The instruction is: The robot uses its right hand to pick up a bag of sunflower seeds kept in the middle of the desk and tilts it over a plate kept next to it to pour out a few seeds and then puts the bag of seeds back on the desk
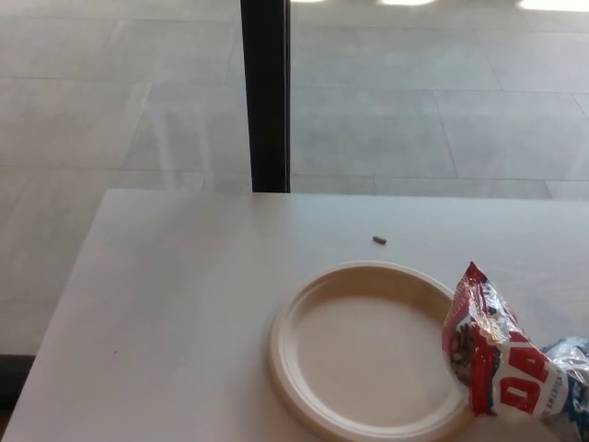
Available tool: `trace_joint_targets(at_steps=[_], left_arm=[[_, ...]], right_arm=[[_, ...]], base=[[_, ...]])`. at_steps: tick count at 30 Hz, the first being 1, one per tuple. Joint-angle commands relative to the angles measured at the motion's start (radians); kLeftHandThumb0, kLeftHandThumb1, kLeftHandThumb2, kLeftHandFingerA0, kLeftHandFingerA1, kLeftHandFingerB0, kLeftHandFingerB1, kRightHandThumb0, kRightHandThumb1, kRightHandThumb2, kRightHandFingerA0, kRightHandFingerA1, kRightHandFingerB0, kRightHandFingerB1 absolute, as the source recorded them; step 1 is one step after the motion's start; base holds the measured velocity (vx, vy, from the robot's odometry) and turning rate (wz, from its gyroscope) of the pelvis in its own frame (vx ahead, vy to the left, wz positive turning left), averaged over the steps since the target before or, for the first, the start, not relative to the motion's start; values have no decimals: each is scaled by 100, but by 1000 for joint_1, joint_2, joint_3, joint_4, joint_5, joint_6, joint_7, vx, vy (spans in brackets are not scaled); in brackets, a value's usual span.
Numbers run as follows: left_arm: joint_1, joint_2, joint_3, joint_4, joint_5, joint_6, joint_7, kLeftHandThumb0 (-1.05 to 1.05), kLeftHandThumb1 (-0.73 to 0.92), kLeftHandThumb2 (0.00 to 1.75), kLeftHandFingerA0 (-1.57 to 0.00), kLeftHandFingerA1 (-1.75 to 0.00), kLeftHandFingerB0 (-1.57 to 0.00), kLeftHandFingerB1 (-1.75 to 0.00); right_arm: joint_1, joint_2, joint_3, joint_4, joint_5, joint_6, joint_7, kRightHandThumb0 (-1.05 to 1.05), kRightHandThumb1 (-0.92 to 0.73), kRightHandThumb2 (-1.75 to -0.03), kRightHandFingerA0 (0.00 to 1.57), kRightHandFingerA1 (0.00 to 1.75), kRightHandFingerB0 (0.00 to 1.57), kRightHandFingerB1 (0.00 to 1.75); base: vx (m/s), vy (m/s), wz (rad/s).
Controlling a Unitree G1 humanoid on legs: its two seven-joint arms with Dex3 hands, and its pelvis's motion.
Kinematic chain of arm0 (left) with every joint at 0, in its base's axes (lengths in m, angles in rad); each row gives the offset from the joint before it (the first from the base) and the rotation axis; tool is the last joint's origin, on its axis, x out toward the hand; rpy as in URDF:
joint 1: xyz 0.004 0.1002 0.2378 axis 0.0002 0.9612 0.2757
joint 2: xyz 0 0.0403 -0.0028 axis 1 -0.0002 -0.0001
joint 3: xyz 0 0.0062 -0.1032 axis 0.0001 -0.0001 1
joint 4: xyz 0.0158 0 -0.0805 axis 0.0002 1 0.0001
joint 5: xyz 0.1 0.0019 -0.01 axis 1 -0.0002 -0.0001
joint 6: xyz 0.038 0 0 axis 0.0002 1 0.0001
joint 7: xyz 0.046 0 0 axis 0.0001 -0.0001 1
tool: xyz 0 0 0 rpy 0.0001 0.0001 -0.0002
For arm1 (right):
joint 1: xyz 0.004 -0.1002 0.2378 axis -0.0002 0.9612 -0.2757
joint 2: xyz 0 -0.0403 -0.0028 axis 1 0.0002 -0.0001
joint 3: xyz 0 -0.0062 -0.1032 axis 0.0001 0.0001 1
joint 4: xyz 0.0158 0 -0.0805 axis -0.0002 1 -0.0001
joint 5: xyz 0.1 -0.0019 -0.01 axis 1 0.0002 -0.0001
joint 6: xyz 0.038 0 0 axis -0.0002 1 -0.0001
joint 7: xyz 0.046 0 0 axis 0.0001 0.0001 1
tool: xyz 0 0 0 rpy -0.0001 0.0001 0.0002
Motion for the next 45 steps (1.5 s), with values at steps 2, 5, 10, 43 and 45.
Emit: trace_joint_targets(at_steps=[2,5,10,43,45], left_arm=[[1,22,0,0,-10,-26,-8,-70,51,92,-42,-63,-32,-50],[3,21,3,-1,-14,-30,-13,-70,51,92,-41,-63,-33,-51],[3,17,2,-1,-13,-36,-15,-72,50,91,-41,-63,-32,-50],[-16,19,0,5,-19,-37,7,-65,70,62,-46,-59,-51,-42],[-15,20,-3,4,-14,-38,7,-65,74,63,-43,-57,-47,-40]], right_arm=[[-5,9,38,21,-55,-45,-33,-98,-56,-94,0,0,0,8],[9,8,66,3,-91,-41,-52,-97,-55,-94,0,0,0,11],[27,-25,81,-11,-95,-51,-17,-91,-53,-89,0,0,0,12],[30,-72,125,25,-153,-120,-5,-92,-53,-87,0,0,0,7],[22,-75,115,46,-159,-98,-20,-91,-53,-87,0,0,0,8]], base=[[0,0,0],[0,0,0],[0,0,0],[0,0,0],[0,0,0]])
